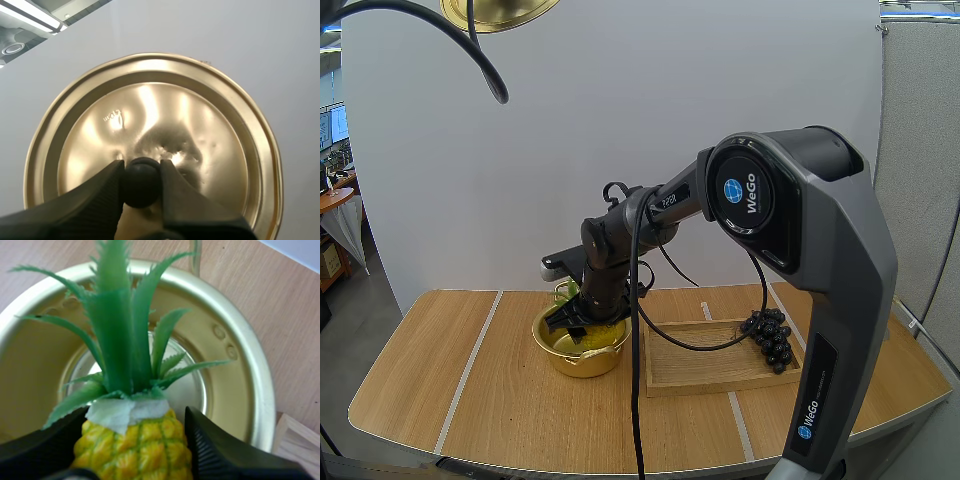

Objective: Open the pot, put the pineapple inside, and close it

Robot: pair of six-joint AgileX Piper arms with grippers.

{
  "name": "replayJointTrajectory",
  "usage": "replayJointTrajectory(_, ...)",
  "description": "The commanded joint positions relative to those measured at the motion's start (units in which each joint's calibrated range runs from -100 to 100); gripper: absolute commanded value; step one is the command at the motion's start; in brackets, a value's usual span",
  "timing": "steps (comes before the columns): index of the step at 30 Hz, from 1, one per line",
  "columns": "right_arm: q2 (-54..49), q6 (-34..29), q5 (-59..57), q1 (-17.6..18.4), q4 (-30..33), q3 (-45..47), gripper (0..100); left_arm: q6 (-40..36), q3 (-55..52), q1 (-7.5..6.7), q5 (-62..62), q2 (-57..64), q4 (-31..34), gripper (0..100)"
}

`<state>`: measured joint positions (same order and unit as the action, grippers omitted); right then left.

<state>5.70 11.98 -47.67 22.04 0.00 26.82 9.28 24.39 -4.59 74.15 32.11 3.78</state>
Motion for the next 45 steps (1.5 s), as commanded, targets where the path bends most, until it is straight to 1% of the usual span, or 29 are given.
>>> replayJointTrajectory(1, 0.03, 0.19, 1.28, 0.26, -0.59, -0.56, 0, -0.69, 0.52, -0.2, -1.32, 0.45, 0.85, 0)
replayJointTrajectory(10, 3.33, 0.19, 1.5, 0.34, 0.0, -0.56, 0, -0.69, 0.52, -0.2, -1.32, 0.45, 0.85, 0)
replayJointTrajectory(20, 3.33, 0.19, 1.14, 0.34, -0.95, -0.56, 0, -0.69, 0.52, -0.2, -1.32, 0.45, 0.85, 0)
replayJointTrajectory(21, 3.33, 0.3, 1.14, 0.34, -1.25, -0.56, 10, -0.69, 0.52, -0.2, -1.32, 0.45, 0.85, 0)
replayJointTrajectory(24, 3.33, 0.31, 0.82, 0.34, -0.98, -0.56, 58, -0.69, 0.52, -0.2, -1.32, 0.45, 0.85, 0)
replayJointTrajectory(26, 3.33, 0.31, 0.82, 0.34, 0.54, -0.56, 100, -0.69, 0.52, -0.2, -1.32, 0.45, 0.85, 0)
replayJointTrajectory(31, 3.33, 0.31, 0.25, 0.34, 0.32, -0.56, 100, -0.69, 0.52, -0.2, -1.32, 0.45, 0.85, 0)
replayJointTrajectory(35, 1.1, 0.31, -2.18, 0.34, -0.32, -0.56, 100, -0.69, 0.52, -0.2, -1.32, 0.45, 0.85, 0)
replayJointTrajectory(40, -6.9, 0.31, -5.9, 0.34, 0.0, -0.56, 100, -0.69, 0.52, -0.2, -1.32, 0.45, 0.85, 0)
replayJointTrajectory(45, -16.66, 0.31, -12.23, 0.34, -0.32, -0.56, 100, -0.69, 0.52, -0.2, -1.32, 0.45, 0.85, 0)
